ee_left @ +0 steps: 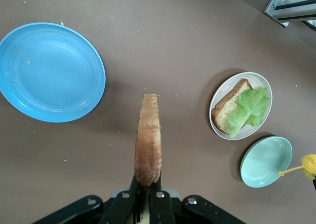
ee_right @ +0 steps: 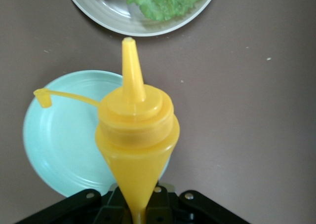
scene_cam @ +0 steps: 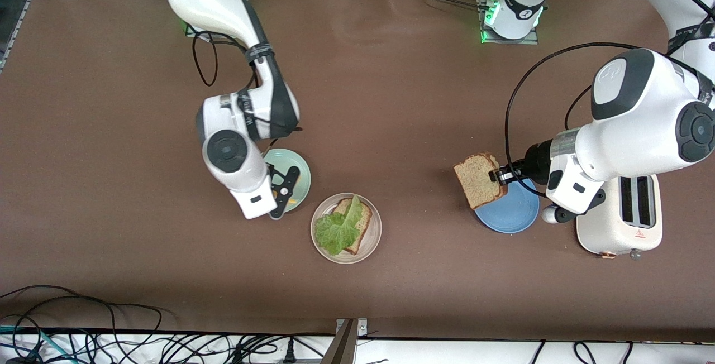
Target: Make sandwich on beige plate with both arms
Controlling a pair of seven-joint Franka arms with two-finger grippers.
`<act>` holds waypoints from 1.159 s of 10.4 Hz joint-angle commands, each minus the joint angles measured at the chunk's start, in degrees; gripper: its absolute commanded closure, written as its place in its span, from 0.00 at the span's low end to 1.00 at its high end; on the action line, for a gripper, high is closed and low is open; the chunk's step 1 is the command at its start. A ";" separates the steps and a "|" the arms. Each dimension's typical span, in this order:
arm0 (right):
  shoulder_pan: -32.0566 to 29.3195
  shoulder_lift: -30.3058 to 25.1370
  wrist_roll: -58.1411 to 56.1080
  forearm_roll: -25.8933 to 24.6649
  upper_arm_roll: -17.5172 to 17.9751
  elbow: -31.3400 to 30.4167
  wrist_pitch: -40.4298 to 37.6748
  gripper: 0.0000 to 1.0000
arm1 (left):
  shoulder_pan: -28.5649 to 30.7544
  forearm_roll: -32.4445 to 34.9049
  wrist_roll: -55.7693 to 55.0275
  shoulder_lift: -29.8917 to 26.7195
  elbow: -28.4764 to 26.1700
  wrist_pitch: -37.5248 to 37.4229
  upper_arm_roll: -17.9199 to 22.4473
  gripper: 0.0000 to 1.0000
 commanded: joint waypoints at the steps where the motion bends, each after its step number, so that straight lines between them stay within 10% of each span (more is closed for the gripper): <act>1: 4.88 2.26 4.31 -13.10 -0.66 1.62 3.17 1.00 | 0.11 0.35 0.60 -0.71 -0.61 -0.29 -0.03 1.00; 12: 8.77 11.06 10.82 -36.35 -2.41 8.04 2.48 1.00 | -0.59 -0.18 0.16 -0.36 -0.61 -0.11 -0.11 1.00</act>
